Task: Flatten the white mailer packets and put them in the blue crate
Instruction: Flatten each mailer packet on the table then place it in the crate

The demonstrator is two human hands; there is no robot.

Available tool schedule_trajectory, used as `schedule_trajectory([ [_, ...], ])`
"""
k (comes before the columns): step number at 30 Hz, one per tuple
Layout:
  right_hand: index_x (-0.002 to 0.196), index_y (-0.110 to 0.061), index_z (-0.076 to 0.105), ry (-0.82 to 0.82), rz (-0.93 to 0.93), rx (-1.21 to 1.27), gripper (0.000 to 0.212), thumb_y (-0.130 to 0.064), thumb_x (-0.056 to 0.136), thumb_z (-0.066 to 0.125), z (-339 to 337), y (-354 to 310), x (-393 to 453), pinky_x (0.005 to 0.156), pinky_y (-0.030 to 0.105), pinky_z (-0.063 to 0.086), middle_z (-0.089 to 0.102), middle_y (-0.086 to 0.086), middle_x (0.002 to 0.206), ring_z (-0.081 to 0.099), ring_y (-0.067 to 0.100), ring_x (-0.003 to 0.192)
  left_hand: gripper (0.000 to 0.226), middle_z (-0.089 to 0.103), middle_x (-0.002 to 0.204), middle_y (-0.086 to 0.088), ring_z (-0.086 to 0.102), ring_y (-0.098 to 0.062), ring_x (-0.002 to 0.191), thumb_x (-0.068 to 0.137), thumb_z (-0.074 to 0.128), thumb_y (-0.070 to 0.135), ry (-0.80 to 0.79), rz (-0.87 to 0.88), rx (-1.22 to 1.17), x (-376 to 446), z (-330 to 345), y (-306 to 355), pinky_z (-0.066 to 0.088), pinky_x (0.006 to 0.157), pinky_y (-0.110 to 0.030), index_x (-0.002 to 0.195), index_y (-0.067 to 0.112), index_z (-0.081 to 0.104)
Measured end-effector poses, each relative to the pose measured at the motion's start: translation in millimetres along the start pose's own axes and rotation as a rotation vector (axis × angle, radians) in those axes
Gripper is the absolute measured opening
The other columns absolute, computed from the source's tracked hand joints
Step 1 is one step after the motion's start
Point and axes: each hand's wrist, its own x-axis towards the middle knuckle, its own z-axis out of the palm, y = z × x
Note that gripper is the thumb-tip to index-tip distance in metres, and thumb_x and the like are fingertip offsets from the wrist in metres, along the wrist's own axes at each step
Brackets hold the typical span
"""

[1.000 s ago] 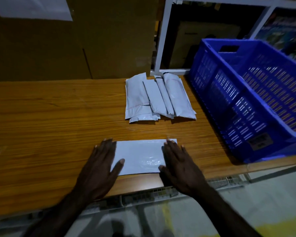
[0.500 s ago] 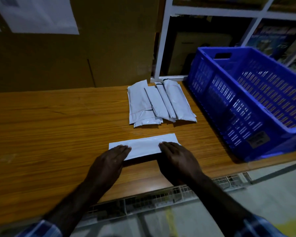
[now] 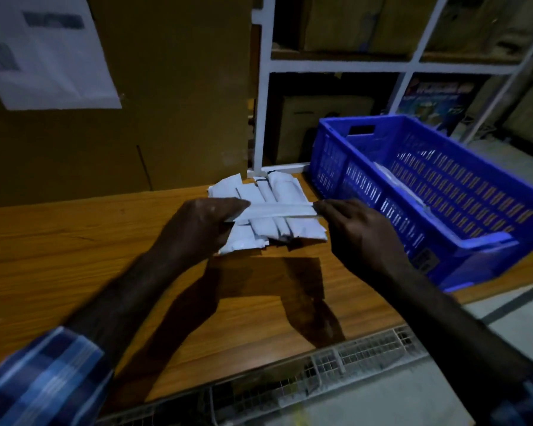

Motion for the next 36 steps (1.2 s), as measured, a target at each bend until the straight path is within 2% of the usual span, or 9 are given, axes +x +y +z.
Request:
schedule_trajectory([
  [4, 0.115, 0.000, 0.067, 0.126, 0.006, -0.076, 0.034, -0.007, 0.084, 0.056, -35.4, 51.9, 2.1, 0.062, 0.043, 0.057, 0.071, 0.019, 0.106, 0.067, 0.038, 0.088, 0.042, 0.073, 0.107, -0.014, 0.072, -0.029, 0.090, 0.079, 0.064, -0.006, 0.050, 0.081, 0.053, 71.5, 5.3, 22.6, 0.056, 0.075, -0.037, 0.117, 0.011, 0.070],
  [8, 0.116, -0.002, 0.067, 0.196, 0.076, -0.165, 0.033, -0.006, 0.084, 0.057, -60.0, 109.1, -7.0, 0.060, 0.040, 0.053, 0.071, 0.018, 0.103, 0.066, 0.038, 0.086, 0.042, 0.073, 0.105, -0.015, 0.071, -0.031, 0.087, 0.076, 0.069, -0.003, 0.063, 0.097, 0.070, 145.2, 21.5, 59.5, 0.051, 0.075, -0.031, 0.115, 0.011, 0.072],
  [11, 0.113, -0.005, 0.067, 0.210, 0.140, -0.160, 0.040, -0.012, 0.079, 0.046, -68.2, 151.8, -18.1, 0.057, 0.041, 0.054, 0.072, 0.017, 0.098, 0.066, 0.037, 0.083, 0.033, 0.075, 0.099, -0.011, 0.071, -0.026, 0.085, 0.078, 0.069, 0.019, -0.004, 0.132, 0.038, 196.2, 37.9, 88.0, 0.050, 0.072, -0.028, 0.110, 0.016, 0.074],
  [14, 0.105, -0.005, 0.067, 0.180, 0.212, -0.150, 0.037, -0.005, 0.071, 0.055, -68.0, 189.6, -27.7, 0.052, 0.042, 0.054, 0.071, 0.018, 0.087, 0.066, 0.039, 0.075, 0.040, 0.075, 0.089, -0.015, 0.072, -0.028, 0.079, 0.077, 0.056, 0.035, -0.037, 0.189, 0.049, 239.2, 62.2, 109.7, 0.054, 0.068, -0.033, 0.102, 0.012, 0.076],
  [17, 0.104, -0.004, 0.067, 0.142, 0.260, -0.146, 0.036, -0.001, 0.068, 0.060, -63.3, 225.3, -36.0, 0.049, 0.039, 0.049, 0.069, 0.018, 0.080, 0.065, 0.039, 0.067, 0.028, 0.074, 0.094, -0.017, 0.071, -0.033, 0.086, 0.079, 0.069, 0.018, -0.051, 0.124, 0.098, 278.6, 93.7, 124.7, 0.049, 0.071, -0.031, 0.105, 0.012, 0.076],
  [20, 0.106, -0.005, 0.067, 0.050, 0.328, -0.142, 0.040, 0.002, 0.067, 0.064, -53.0, 255.1, -42.0, 0.047, 0.040, 0.047, 0.067, 0.017, 0.076, 0.064, 0.039, 0.064, 0.031, 0.074, 0.097, -0.016, 0.071, -0.032, 0.089, 0.077, 0.072, 0.001, -0.136, 0.114, 0.089, 314.1, 126.8, 132.5, 0.046, 0.071, -0.029, 0.106, 0.011, 0.076],
  [24, 0.108, -0.006, 0.063, -0.066, 0.400, -0.127, 0.033, 0.000, 0.076, 0.059, -35.1, 286.8, -43.6, 0.054, 0.042, 0.045, 0.067, 0.019, 0.080, 0.063, 0.042, 0.073, 0.034, 0.074, 0.095, -0.016, 0.070, -0.034, 0.088, 0.074, 0.071, 0.000, -0.208, 0.176, 0.122, 349.8, 172.8, 129.3, 0.051, 0.073, -0.035, 0.105, 0.013, 0.076],
  [28, 0.109, -0.009, 0.054, -0.154, 0.442, -0.078, 0.022, -0.006, 0.087, 0.051, -10.5, 313.5, -39.4, 0.060, 0.039, 0.031, 0.066, 0.020, 0.090, 0.061, 0.044, 0.086, 0.033, 0.073, 0.102, -0.013, 0.068, -0.031, 0.097, 0.080, 0.063, -0.002, -0.259, 0.178, 0.108, 379.4, 222.9, 120.0, 0.047, 0.077, -0.034, 0.107, 0.014, 0.075],
  [36, 0.121, -0.004, 0.044, -0.514, 0.613, 0.169, 0.031, -0.010, 0.091, 0.052, 56.5, 349.0, -13.8, 0.066, 0.039, 0.036, 0.062, 0.030, 0.107, 0.060, 0.047, 0.100, 0.043, 0.073, 0.110, -0.006, 0.066, -0.030, 0.103, 0.080, 0.057, -0.002, -0.542, 0.307, 0.161, 427.4, 319.2, 76.3, 0.052, 0.086, -0.040, 0.113, 0.021, 0.073],
])
